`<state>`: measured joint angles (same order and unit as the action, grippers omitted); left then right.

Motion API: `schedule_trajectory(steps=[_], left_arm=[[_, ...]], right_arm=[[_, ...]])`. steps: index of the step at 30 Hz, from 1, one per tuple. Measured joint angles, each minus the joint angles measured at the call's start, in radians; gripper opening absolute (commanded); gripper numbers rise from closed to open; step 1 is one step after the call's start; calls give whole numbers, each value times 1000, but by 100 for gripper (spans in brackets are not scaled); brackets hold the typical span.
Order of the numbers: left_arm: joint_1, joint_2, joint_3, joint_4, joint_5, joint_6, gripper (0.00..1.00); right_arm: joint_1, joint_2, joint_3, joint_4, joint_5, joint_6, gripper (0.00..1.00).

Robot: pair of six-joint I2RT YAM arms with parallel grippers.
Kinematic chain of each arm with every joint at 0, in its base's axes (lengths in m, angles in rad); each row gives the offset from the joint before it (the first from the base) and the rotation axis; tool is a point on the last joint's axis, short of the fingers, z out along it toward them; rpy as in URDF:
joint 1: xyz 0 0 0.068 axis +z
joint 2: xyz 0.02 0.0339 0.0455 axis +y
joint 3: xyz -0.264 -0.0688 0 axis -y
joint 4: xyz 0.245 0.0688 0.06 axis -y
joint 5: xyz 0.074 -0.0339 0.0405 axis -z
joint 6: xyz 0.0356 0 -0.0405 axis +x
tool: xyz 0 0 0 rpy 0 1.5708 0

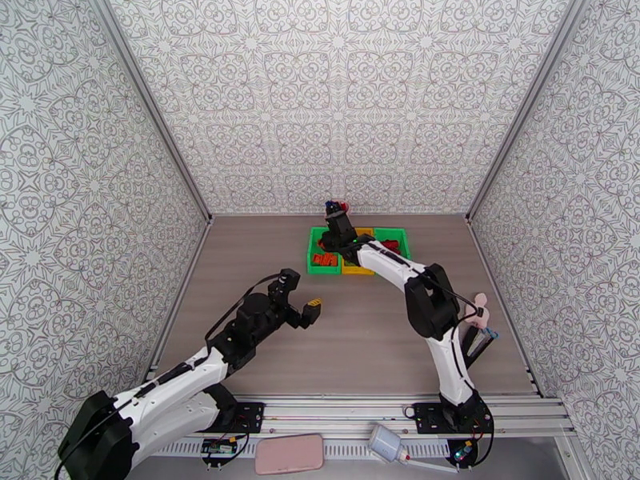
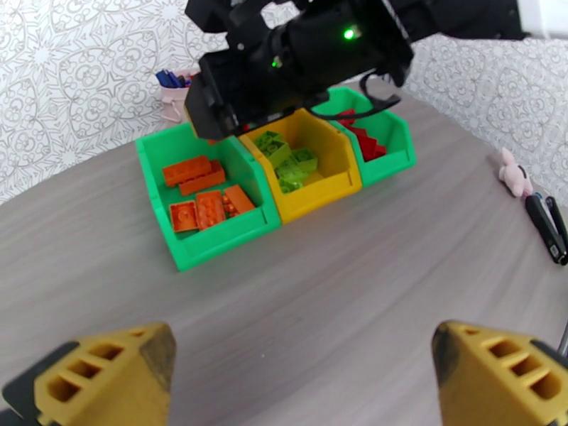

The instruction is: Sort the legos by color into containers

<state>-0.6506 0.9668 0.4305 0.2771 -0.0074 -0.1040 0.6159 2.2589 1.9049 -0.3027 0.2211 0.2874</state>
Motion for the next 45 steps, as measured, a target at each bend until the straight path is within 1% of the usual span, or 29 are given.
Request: schedule_trajectory(steps=[4, 7, 9, 12, 17, 23, 25, 27, 30, 32, 37, 40, 45], left_arm=[[24, -34, -12, 0, -44, 1, 100], [74, -65, -17, 0, -77, 0, 100], [114, -85, -17, 0, -95, 0, 100], [154, -111, -17, -2, -129, 4, 100], [178, -124, -17, -7, -209, 56, 100], [215, -96, -29, -2, -336, 146, 100], [255, -83, -51, 2, -357, 166, 100], [303, -68, -80, 16, -364, 170, 100], [377, -31, -128, 64, -359, 168, 100], [420, 6, -151, 98, -345, 162, 100], [504, 147, -169, 216, -263, 160, 100], [549, 217, -167, 283, -200, 149, 100], [605, 324, -104, 313, -130, 126, 100]], right_arm=[[0, 58, 77, -21, -4, -20, 61], [0, 57, 85, -23, -12, -44, 73], [-1, 45, 75, -19, -14, -56, 79], [-4, -34, -38, 18, -14, -69, 88], [-39, -288, -351, 119, -14, -95, 99], [-134, -653, -742, 264, 37, -164, 100], [-169, -763, -866, 299, 66, -193, 100], [-206, -842, -972, 332, 90, -222, 100], [-266, -911, -1107, 389, 112, -263, 100], [-306, -933, -1184, 433, 126, -297, 100], [-393, -932, -1336, 587, 142, -333, 100], [-433, -894, -1387, 709, 137, -333, 100], [-468, -816, -1424, 871, 106, -325, 100]])
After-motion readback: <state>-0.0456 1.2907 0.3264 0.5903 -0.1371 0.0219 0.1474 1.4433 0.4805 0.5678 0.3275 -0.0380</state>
